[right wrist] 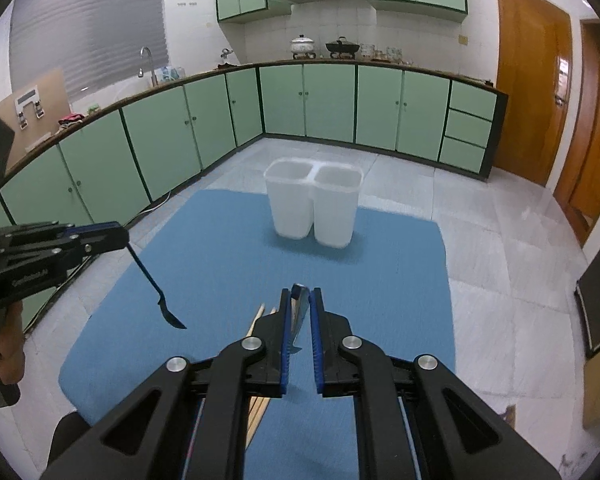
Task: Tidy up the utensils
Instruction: 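Lift both spoons and carry them over the white utensil holder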
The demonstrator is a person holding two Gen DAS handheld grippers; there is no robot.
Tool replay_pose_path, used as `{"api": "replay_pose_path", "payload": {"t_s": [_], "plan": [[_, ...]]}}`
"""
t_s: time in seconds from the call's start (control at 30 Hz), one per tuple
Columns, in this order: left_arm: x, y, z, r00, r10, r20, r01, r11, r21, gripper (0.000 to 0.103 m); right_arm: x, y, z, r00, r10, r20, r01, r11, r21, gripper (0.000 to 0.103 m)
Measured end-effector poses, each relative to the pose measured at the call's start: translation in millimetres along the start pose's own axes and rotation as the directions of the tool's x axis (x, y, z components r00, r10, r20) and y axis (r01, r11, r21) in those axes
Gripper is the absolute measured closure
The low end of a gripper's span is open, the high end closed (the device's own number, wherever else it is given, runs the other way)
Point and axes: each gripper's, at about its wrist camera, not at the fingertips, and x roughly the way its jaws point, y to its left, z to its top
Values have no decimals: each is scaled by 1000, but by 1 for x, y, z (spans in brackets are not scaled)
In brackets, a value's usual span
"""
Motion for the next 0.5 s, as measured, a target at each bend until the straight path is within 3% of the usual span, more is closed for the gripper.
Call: {"api": "replay_pose_path", "payload": {"t_s": [0.3,0.5], "plan": [[33,-2,109,998,30,56,-31,1000,6,93,24,-5,95,999,-33,42,35,998,-43,94],[69,-5,175,992,67,105,-67,998,-2,93,63,-18,157,995,-61,76,63,998,-21,94]]}}
